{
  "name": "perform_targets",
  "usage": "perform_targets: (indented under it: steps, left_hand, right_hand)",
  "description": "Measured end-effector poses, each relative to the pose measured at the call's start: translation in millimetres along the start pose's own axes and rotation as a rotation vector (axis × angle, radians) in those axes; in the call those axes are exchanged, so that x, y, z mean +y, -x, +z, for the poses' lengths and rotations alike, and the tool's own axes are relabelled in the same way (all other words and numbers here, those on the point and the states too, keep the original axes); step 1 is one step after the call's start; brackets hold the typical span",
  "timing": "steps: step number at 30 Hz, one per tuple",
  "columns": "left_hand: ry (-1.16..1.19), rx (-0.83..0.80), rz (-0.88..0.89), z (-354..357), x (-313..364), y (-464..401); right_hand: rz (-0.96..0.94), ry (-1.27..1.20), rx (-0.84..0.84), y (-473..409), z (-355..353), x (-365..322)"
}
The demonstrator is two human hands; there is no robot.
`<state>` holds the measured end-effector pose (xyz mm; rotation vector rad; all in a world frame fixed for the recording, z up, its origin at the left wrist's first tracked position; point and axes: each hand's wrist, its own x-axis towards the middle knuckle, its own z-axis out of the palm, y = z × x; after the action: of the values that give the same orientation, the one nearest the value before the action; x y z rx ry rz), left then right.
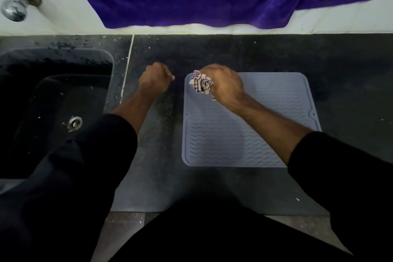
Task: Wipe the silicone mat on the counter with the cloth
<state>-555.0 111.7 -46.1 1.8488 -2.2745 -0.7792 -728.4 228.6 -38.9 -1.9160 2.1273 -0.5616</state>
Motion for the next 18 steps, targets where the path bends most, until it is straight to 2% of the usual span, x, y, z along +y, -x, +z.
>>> perform_targets:
  steps: [10,18]
  left_hand:
    - [-0.047,-0.149,0.127,15.4,8.2,-51.9]
    - [-0.084,-0.304,0.217,27.6,4.1,-79.5]
  right_hand:
    - [-0.015,0.104,-0.093,-51.7,39.5,-5.9]
    - [-0.045,0.216,-0.212,-47.0,76.0,3.4]
